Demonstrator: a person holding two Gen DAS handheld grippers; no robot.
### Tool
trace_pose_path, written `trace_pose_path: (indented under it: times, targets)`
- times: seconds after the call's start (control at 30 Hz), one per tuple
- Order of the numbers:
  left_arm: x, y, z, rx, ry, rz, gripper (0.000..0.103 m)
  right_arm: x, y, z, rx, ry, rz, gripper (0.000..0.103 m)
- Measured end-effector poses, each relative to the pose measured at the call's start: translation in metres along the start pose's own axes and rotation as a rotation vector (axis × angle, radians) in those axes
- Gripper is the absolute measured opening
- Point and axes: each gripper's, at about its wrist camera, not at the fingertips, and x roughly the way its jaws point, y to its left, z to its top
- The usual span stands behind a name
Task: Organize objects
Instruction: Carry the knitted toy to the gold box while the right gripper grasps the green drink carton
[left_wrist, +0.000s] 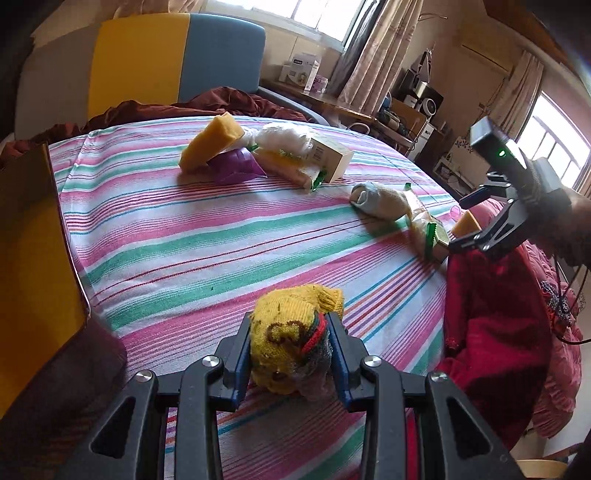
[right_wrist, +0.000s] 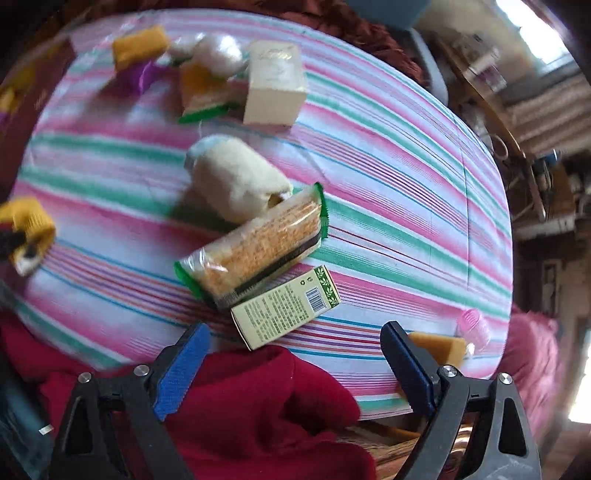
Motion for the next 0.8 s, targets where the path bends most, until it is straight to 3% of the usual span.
trace_pose_path:
  times: [0.23, 0.3, 0.53, 0.8]
  targets:
    - [0.002, 0.000, 0.000, -0.001, 0.006, 0.003, 0.037, 0.038, -0.006, 0.014, -0.056, 0.101, -0.024, 0.098]
    - [0.003, 0.001, 0.000, -0.006, 0.005, 0.001, 0.038, 0.039, -0.013, 0.014, -0.023, 0.080, 0.002, 0.076]
    - [-0.001, -0.002, -0.001, -0.002, -0.002, 0.014, 0.037, 0.034, -0.031, 0.004, 0.045, 0.027, 0.023, 0.076]
    - [-0.038, -0.005, -0.002, 0.017, -0.053, 0.047, 0.036, 0.022, -0.053, -0.008, 0.142, -0.030, 0.013, 0.076]
